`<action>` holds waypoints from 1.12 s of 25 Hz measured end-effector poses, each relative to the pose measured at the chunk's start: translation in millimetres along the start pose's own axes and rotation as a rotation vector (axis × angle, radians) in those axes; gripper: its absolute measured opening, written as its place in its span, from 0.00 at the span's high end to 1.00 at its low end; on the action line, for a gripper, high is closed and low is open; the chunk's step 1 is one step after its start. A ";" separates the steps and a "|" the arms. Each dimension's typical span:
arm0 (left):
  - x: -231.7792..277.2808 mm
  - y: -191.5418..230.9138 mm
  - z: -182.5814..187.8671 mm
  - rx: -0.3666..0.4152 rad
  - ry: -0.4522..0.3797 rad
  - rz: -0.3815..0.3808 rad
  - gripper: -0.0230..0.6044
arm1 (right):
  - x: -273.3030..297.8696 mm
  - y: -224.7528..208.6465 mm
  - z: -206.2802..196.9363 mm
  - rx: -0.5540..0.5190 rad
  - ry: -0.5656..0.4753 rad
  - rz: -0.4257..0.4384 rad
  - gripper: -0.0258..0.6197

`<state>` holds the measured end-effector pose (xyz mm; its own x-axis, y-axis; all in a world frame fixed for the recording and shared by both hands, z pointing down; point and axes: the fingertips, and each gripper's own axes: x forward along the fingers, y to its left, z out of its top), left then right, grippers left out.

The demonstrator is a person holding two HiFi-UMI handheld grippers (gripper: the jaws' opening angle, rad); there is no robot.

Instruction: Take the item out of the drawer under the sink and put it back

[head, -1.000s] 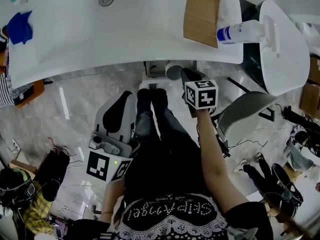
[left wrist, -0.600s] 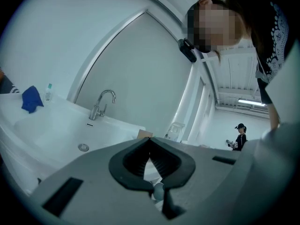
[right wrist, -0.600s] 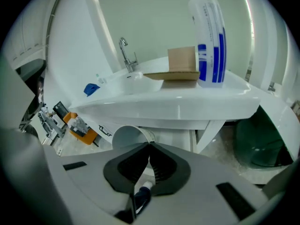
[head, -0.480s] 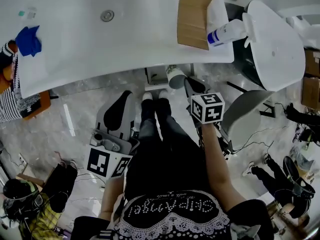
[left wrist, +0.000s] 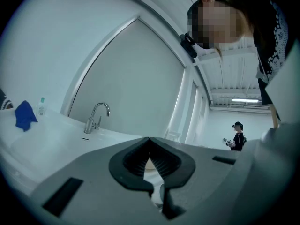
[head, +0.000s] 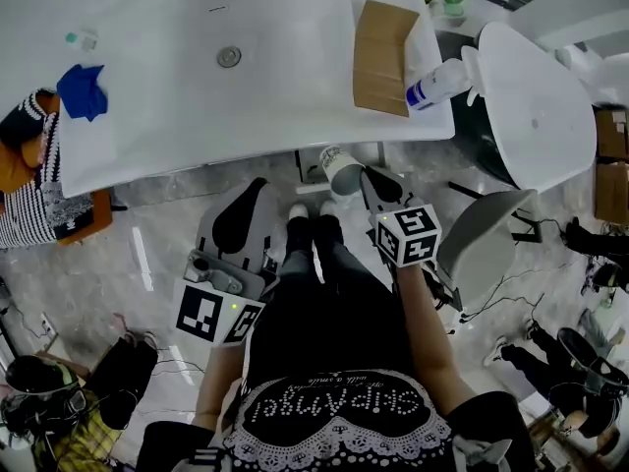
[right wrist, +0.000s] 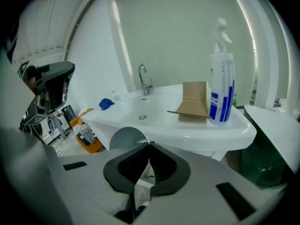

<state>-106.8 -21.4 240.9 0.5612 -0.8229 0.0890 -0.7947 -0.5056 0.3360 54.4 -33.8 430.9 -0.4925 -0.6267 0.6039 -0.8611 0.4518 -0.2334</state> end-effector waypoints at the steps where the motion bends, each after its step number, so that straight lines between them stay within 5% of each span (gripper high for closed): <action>1: -0.8 -0.5 1.3 0.002 -0.001 -0.004 0.96 | -1.0 3.2 4.2 -0.012 -0.022 0.014 0.92; 12: -3.3 0.7 11.3 0.022 -0.011 -0.050 0.96 | 2.6 3.7 65.3 0.024 -0.222 0.002 0.92; 28: -9.1 -11.8 31.4 0.046 -0.047 -0.118 0.96 | -64.5 15.6 138.3 0.022 -0.530 -0.028 0.92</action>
<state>-109.8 -16.2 206.7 0.6406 -0.7678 0.0073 -0.7344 -0.6099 0.2977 55.3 -74.2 282.9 -0.4606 -0.8759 0.1438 -0.8746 0.4201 -0.2420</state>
